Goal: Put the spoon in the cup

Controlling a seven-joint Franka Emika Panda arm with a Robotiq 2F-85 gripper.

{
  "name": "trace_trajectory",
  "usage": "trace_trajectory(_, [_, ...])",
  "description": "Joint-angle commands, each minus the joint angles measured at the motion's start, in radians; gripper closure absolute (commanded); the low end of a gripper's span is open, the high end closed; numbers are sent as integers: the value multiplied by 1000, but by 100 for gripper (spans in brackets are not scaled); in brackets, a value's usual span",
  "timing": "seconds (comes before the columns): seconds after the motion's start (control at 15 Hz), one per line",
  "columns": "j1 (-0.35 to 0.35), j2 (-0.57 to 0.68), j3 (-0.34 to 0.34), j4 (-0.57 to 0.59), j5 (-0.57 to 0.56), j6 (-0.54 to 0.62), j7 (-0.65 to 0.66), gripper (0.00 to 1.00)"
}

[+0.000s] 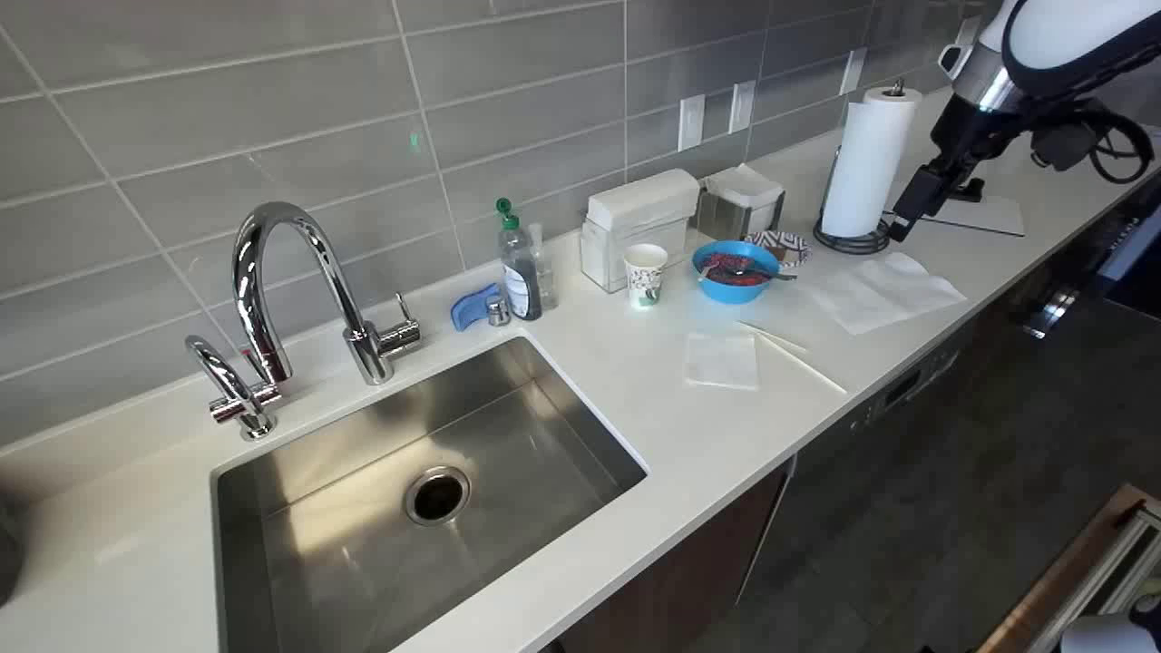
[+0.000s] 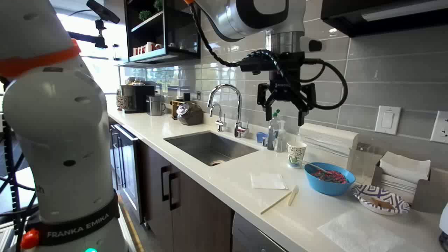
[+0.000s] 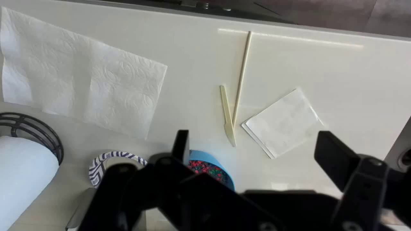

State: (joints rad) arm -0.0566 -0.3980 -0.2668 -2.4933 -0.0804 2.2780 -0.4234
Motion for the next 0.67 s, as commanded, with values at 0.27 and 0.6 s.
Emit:
trace_trajectory(0.27, [-15,1,14,1,8,-2,-5,0])
trace_trajectory(0.6, [-34,154,64,104,-52,-11,87,0])
